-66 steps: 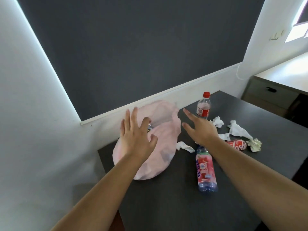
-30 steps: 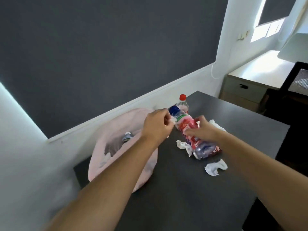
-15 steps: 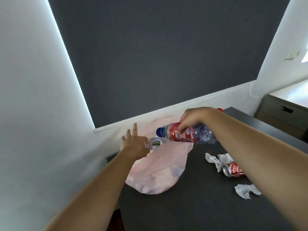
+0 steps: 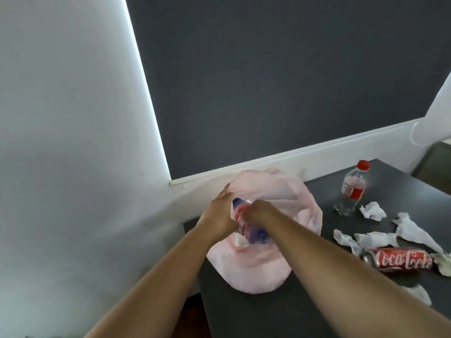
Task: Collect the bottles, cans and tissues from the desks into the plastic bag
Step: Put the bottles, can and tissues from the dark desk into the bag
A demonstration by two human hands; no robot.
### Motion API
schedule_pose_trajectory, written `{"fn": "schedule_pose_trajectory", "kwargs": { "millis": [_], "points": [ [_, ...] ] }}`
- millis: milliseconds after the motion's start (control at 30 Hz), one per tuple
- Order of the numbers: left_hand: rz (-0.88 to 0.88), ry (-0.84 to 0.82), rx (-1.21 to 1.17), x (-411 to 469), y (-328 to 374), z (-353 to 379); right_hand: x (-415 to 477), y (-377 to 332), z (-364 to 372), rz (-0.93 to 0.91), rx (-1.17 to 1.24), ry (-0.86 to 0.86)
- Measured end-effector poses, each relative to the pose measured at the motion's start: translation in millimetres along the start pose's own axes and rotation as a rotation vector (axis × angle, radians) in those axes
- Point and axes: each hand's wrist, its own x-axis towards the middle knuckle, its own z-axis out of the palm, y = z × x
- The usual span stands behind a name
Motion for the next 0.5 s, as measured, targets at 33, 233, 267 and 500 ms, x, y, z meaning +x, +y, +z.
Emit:
{"fn": "schedule_pose_trajectory", "kwargs": {
  "millis": [33,233,267,500],
  "points": [
    [-0.004,0.008,-0.02,-2.1,-1.8,-1.2,2.4,-0.4,12.3,0.029,0.113,-0.015],
    [-0.068,-0.009,-0.006,-5.7,-23.9,0.4,22.9,8.0,51.1,-0.013,0.552,0.075],
    [-0.082,-0.015,0.01,-6.1,-27.0,1.2,19.9,9.8,51.8,-0.095,0.477,0.061],
    [-0.198,-0.027,0.125,-3.8,-38.2,11.0,6.0,31.3,65.8,-0.191,0.138,-0.154]
  ]
}}
